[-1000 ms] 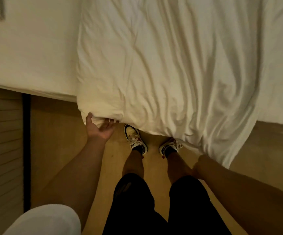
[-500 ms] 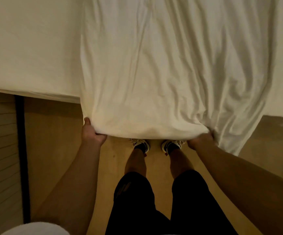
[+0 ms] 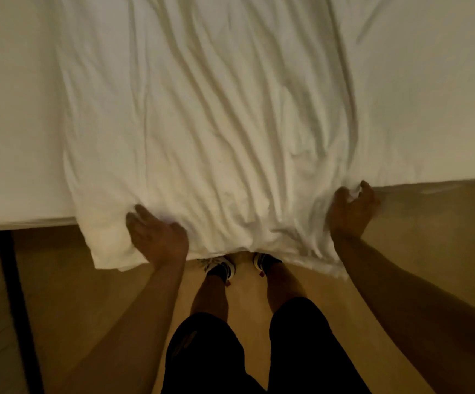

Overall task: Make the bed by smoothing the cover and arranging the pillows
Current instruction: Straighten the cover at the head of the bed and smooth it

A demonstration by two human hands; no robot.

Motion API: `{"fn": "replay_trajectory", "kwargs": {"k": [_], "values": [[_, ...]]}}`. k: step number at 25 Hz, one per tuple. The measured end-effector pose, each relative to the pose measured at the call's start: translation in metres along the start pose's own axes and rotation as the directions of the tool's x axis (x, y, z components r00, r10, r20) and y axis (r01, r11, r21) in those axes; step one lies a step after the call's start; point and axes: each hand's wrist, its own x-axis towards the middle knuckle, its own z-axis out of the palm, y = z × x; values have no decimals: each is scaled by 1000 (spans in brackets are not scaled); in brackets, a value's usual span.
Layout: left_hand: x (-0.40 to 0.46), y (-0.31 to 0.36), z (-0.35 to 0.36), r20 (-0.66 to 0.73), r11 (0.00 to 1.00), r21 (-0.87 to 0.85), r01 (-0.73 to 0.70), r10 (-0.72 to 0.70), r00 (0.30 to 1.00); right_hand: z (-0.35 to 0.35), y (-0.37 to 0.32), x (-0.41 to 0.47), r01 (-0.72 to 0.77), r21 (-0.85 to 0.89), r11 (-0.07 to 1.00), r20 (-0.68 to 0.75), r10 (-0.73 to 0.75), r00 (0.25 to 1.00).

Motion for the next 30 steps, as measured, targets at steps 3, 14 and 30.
{"fn": "replay_trajectory", "kwargs": {"k": [3, 14, 30], "values": [[-53, 113, 3, 215, 841, 20, -540, 524, 824, 7, -44, 29, 166, -25, 986, 76, -164, 984], [-39, 231, -29, 575, 859, -87, -505, 457, 679, -17, -79, 87, 161, -113, 981, 260, -127, 957], [343, 371, -151, 196, 879, 109, -464, 439, 877, 129, -412, 155, 898, -308, 315, 705, -558, 438]]}}
